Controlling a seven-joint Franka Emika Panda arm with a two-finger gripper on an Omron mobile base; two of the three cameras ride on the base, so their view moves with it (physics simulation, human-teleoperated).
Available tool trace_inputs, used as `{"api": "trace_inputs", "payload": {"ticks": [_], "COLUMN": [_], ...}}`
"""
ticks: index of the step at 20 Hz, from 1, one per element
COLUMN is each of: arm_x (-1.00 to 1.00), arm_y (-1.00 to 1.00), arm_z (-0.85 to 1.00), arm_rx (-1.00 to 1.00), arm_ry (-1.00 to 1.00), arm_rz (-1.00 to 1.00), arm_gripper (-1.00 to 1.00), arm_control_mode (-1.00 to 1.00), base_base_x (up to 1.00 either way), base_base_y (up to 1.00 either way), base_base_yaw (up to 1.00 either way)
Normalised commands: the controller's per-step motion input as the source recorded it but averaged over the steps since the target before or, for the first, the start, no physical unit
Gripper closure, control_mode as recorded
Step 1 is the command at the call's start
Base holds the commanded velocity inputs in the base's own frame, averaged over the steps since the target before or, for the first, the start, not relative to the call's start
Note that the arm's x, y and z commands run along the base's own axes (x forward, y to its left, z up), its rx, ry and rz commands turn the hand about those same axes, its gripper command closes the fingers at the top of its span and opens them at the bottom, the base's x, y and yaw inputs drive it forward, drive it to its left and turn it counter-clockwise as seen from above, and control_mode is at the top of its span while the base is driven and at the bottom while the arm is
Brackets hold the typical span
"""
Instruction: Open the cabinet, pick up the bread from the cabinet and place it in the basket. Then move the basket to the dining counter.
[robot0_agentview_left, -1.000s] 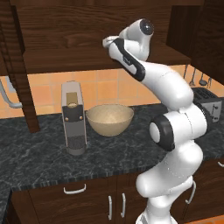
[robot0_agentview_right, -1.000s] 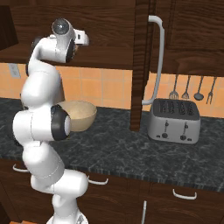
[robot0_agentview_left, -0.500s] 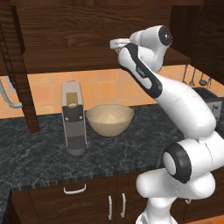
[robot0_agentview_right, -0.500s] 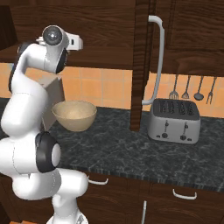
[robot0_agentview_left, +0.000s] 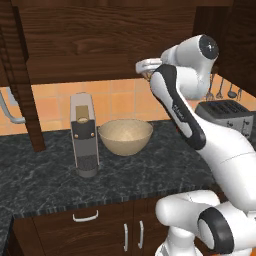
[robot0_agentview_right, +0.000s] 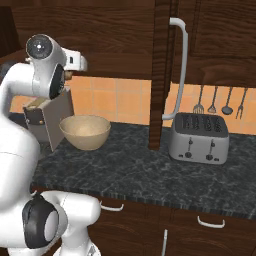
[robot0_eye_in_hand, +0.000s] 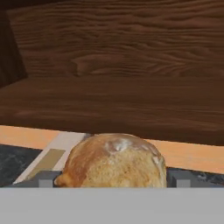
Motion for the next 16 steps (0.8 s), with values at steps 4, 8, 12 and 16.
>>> {"api": "trace_inputs", "payload": {"ticks": [4,8,12,16], "arm_x": [-1.0,-0.59,0.23,0.54], "arm_y": [-0.06,0.0,0.0,0.0], "arm_z": [-0.82,-0.98,-1.0,-0.97], "arm_rx": [0.0,0.0,0.0,0.04], "arm_ry": [0.14,0.31,0.31,0.22], "arm_rz": [-0.13,-0.08,-0.02,0.0], "arm_gripper": [1.0,1.0,1.0,1.0], "arm_control_mode": [-1.0,-1.0,-1.0,-1.0], "base_base_x": [0.0,0.0,0.0,0.0], "base_base_y": [0.0,0.0,0.0,0.0], "base_base_yaw": [0.0,0.0,0.0,0.0]}}
